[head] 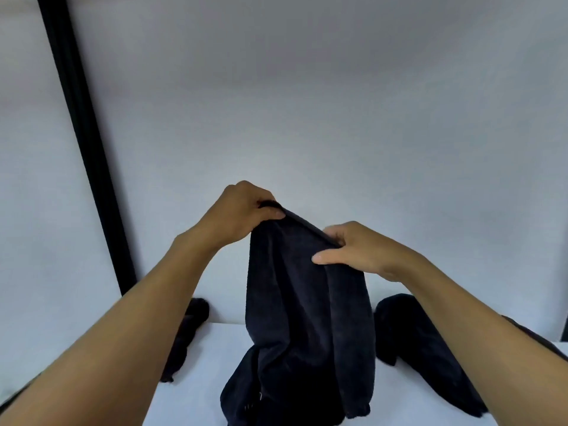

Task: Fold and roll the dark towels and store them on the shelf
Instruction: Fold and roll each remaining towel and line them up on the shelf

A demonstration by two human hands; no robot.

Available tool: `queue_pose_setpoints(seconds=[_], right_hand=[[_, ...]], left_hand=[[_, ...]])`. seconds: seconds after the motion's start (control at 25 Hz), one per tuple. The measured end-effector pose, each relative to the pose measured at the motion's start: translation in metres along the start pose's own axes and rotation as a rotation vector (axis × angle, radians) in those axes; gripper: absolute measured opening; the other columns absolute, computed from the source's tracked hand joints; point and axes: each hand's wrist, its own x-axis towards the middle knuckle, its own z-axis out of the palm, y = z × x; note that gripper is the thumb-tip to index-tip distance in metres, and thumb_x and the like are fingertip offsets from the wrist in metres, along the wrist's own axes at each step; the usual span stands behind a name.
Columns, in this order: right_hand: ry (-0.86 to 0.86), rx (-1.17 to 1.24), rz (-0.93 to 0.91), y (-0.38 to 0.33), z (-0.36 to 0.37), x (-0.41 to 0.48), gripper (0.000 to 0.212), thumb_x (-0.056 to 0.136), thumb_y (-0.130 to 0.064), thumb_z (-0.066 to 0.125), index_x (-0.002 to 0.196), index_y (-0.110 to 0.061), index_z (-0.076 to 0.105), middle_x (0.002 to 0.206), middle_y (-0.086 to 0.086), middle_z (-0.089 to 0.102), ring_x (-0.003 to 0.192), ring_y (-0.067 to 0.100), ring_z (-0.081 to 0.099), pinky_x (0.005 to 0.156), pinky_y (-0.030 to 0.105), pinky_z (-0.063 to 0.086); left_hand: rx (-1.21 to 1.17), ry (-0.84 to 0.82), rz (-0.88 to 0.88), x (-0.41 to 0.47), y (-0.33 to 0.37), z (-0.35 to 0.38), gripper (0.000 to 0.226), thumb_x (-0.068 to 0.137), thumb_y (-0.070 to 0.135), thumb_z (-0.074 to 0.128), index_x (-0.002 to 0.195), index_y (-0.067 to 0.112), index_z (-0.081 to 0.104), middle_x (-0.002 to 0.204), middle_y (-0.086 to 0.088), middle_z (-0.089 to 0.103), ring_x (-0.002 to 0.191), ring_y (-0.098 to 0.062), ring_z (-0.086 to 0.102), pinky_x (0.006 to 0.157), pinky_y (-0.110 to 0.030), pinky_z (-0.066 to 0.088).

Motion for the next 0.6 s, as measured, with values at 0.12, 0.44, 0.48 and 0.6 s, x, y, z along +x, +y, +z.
queue_pose_setpoints(seconds=[0.12,0.44,0.48,0.6], right_hand=[[-0.055,-0.171,0.093,0.043,-0.009,-0.005,0.011,0.082,-0.025,0.070,0.079,-0.015,0.067,0.078,0.006,0.066,0.074,0.015,0.059,0.071,0.029,0.044],[0.249,-0.334,0.006,0.027,-0.068,0.048,0.012,0.088,-0.027,0.068,0.080,-0.019,0.073,0.074,-0.003,0.067,0.061,0.011,0.056,0.058,0.021,0.039],[0.370,-0.335,-0.013,0.014,-0.080,0.060,0.008,0.088,-0.025,0.068,0.083,-0.020,0.073,0.076,-0.001,0.069,0.060,0.014,0.060,0.056,0.021,0.040],[0.704,0.048,-0.120,-0.039,-0.120,0.086,0.009,0.089,-0.012,0.066,0.096,-0.012,0.071,0.081,0.009,0.071,0.060,0.021,0.071,0.052,0.024,0.052]], left_hand=[[0.065,0.119,-0.131,-0.004,-0.039,-0.026,0.009,0.086,0.022,0.068,0.080,0.021,0.074,0.060,0.011,0.064,0.053,0.003,0.055,0.052,-0.005,0.039],[-0.318,0.331,-0.425,0.019,-0.096,-0.054,0.009,0.089,0.001,0.064,0.088,0.007,0.070,0.077,-0.015,0.072,0.058,-0.026,0.072,0.054,-0.023,0.058],[-0.361,0.384,-0.416,0.029,-0.095,-0.061,0.011,0.089,-0.001,0.063,0.085,0.008,0.069,0.084,-0.017,0.071,0.064,-0.030,0.072,0.056,-0.027,0.060],[-0.452,0.557,-0.307,0.065,-0.076,-0.096,0.013,0.090,-0.001,0.062,0.084,0.009,0.068,0.090,-0.013,0.068,0.072,-0.029,0.071,0.060,-0.027,0.060]])
